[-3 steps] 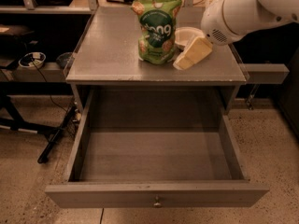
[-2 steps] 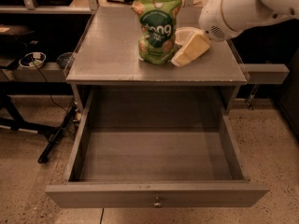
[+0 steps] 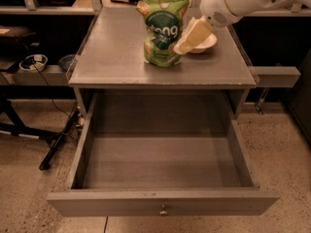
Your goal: Place green rice chip bag into top drawer
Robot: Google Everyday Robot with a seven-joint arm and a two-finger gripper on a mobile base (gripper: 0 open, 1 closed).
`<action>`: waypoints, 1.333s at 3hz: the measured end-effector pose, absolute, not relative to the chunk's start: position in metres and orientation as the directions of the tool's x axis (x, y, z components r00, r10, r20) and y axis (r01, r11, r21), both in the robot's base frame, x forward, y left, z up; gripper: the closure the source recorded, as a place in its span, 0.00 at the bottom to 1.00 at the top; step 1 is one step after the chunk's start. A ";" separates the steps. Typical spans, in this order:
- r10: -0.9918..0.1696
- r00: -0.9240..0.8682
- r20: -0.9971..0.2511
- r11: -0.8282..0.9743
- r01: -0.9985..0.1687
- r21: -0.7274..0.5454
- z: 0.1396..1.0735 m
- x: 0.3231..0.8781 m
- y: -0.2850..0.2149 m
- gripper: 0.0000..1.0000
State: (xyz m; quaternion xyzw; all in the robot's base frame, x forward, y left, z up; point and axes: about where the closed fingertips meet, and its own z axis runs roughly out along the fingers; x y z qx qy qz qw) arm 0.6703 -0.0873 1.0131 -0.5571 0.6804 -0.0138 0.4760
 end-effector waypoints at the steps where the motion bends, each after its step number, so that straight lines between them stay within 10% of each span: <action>1: -0.774 0.105 -0.624 0.350 -0.750 -0.561 1.015 0.689 -0.078 0.00; 4: -0.819 0.110 -0.563 0.292 -0.765 -0.574 1.004 0.749 -0.049 0.00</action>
Offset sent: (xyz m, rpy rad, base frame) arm 0.0576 0.0257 0.0029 -0.0581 -0.0264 0.0611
